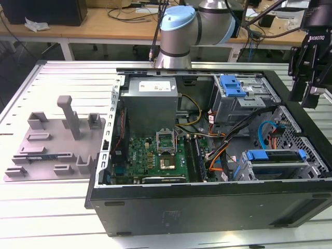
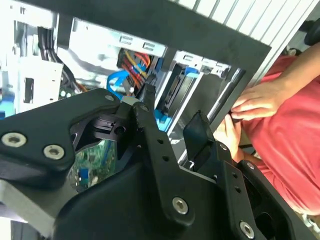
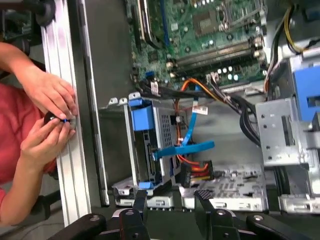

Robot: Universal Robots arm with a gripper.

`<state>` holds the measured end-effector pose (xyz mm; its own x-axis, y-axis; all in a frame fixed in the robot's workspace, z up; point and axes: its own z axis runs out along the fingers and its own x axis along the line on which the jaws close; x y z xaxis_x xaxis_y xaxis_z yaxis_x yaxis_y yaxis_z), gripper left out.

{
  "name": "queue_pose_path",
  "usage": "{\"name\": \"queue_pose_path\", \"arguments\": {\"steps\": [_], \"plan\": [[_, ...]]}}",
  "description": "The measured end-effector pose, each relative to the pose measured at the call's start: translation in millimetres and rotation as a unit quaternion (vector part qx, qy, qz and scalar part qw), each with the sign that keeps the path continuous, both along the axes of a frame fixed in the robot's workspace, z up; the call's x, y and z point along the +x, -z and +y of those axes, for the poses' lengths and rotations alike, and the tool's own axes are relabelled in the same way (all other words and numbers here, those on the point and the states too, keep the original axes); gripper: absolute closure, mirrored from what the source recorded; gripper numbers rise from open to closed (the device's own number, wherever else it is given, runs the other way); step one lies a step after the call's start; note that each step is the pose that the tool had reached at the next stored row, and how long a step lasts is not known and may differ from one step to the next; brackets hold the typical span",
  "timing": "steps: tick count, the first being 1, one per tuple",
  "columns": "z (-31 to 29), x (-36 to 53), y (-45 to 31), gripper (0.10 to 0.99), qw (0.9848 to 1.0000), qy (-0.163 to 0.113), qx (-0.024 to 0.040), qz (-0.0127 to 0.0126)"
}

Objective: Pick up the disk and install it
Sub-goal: 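Insert the first disk wire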

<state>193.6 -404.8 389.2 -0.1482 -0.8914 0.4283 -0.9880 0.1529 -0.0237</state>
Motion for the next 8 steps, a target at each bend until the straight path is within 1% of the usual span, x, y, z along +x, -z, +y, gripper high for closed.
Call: {"name": "queue_pose_path", "arguments": {"steps": [1, 2, 3, 4, 5, 6, 8], "plan": [[0.0, 0.0, 0.5, 0.58, 1.0, 0.002, 0.0001, -0.0024], [0.0, 0.0, 1.3, 0.58, 1.0, 0.006, 0.0, -0.0037], [0.0, 0.0, 2.3, 0.58, 0.9999, 0.011, 0.0, -0.004], [0.0, 0.0, 5.3, 0.58, 0.9996, 0.028, -0.0001, -0.0041], [0.0, 0.0, 7.4, 0.58, 0.9993, 0.038, -0.0001, -0.0041], [0.0, -0.2, 9.2, 0.58, 0.999, 0.044, -0.0002, -0.0041], [0.1, -5.4, 15.5, 0.58, 0.9988, 0.048, -0.0004, -0.004]]}}
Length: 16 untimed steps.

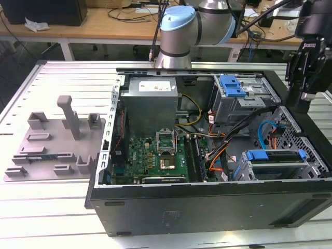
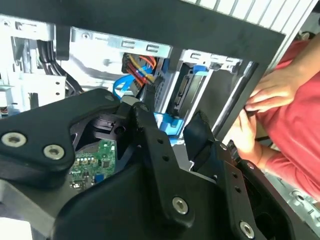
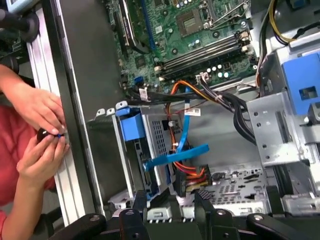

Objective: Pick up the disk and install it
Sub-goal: 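Insert the first disk wire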

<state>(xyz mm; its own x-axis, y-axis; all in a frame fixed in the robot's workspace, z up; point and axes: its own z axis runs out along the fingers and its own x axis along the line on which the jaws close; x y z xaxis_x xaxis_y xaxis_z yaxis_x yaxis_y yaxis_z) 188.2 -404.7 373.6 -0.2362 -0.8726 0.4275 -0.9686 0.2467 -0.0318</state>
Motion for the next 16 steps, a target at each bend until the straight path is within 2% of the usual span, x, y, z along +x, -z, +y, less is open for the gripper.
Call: {"name": "queue_pose_path", "arguments": {"steps": [8, 9, 16], "plan": [[0.0, -2.1, 13.0, 0.596, 1.0, 0.0, -0.0005, -0.0007], [0.0, -2.1, 14.4, 0.667, 1.0, 0.0, -0.0005, -0.0007], [0.0, -2.1, 22.7, 0.667, 1.0, 0.0, -0.0007, -0.0006]]}}
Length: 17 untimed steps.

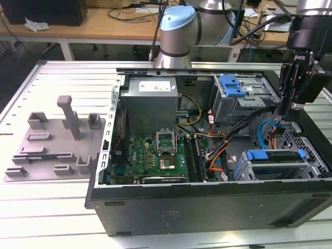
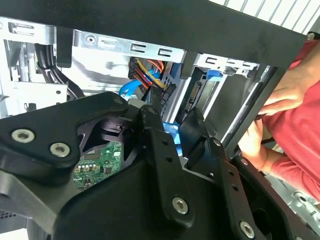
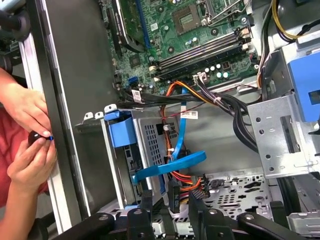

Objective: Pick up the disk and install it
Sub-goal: 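Insert the first disk wire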

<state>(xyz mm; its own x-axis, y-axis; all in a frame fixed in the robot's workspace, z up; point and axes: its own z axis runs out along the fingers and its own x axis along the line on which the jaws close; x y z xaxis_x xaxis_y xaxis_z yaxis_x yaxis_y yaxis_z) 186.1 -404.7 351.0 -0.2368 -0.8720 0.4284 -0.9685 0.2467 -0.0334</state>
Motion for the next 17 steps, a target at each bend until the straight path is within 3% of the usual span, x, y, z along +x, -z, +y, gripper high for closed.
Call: {"name": "queue_pose_path", "arguments": {"steps": [6, 8, 11, 17], "plan": [[0.0, 0.0, 6.4, 0.667, 1.0, 0.0, -0.0001, 0.0], [0.0, 0.1, 8.2, 0.686, 1.0, 0.0, -0.0001, 0.0], [0.0, 0.3, 11.3, 0.82, 1.0, 0.0, -0.0001, 0.0], [0.0, 0.7, 13.3, 0.82, 1.0, 0.0, -0.0004, 0.0]]}}
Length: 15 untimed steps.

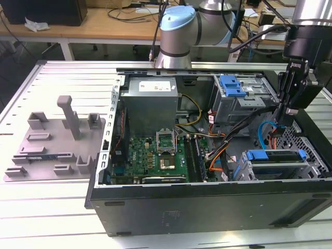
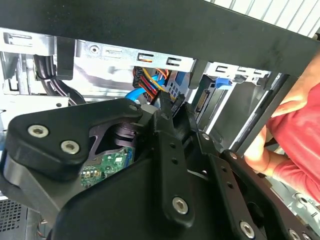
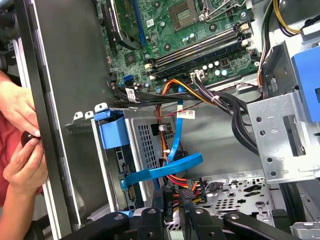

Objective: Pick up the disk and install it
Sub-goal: 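Insert the first disk wire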

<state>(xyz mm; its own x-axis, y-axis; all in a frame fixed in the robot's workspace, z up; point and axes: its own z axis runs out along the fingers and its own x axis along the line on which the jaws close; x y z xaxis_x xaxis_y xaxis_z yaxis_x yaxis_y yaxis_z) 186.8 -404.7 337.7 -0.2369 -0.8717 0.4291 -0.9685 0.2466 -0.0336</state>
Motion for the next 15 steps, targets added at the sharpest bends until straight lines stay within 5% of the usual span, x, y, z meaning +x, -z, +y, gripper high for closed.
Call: {"name": "queue_pose_path", "arguments": {"steps": [15], "plan": [[-3.4, 0.0, -0.6, 0.82, 1.0, 0.0, 0.0001, 0.0]]}}
